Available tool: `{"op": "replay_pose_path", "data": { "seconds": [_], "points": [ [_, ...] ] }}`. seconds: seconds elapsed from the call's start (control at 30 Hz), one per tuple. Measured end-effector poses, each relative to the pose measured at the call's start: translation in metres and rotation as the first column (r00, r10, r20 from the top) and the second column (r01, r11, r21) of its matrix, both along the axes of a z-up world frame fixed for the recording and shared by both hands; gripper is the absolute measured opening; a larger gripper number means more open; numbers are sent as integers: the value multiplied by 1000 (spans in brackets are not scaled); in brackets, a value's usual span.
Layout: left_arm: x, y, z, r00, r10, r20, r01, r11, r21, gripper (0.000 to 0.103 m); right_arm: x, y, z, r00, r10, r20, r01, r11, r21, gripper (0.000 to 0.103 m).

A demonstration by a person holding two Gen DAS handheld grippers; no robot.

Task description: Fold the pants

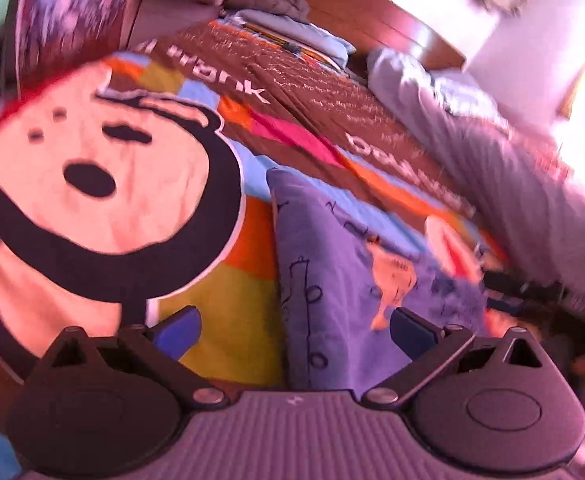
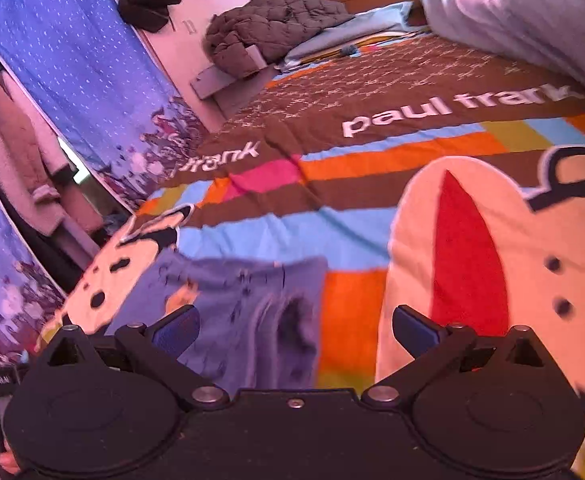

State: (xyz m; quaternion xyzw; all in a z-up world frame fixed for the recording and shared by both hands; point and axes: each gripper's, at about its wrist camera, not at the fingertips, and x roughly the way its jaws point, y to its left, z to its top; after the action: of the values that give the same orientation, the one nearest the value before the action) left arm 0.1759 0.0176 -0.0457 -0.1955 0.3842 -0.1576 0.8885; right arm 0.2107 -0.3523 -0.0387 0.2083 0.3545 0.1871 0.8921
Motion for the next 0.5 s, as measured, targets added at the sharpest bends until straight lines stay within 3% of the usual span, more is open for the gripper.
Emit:
{"op": "replay_pose_path", "data": {
  "seconds": [0.07, 0.13, 0.33, 0.5],
  "points": [
    [2, 5, -5, 1000, -12, 16, 13, 997, -82, 103, 14, -3, -13, 998, 63, 1, -63, 995, 78, 102],
    [6, 5, -8, 999, -24, 22, 27, 993, -111, 103, 25, -3, -28, 996, 85, -11, -83, 991, 101, 102],
    [13, -7, -14, 998, -65, 15, 66, 995, -75, 103, 36, -8, -43, 992, 125, -24, -118, 970, 214, 103],
    [12, -4, -17, 998, -66, 7, 67, 992, -107, 103, 31, -1, -41, 981, 191, -18, -182, 955, 236, 103]
  ]
}}
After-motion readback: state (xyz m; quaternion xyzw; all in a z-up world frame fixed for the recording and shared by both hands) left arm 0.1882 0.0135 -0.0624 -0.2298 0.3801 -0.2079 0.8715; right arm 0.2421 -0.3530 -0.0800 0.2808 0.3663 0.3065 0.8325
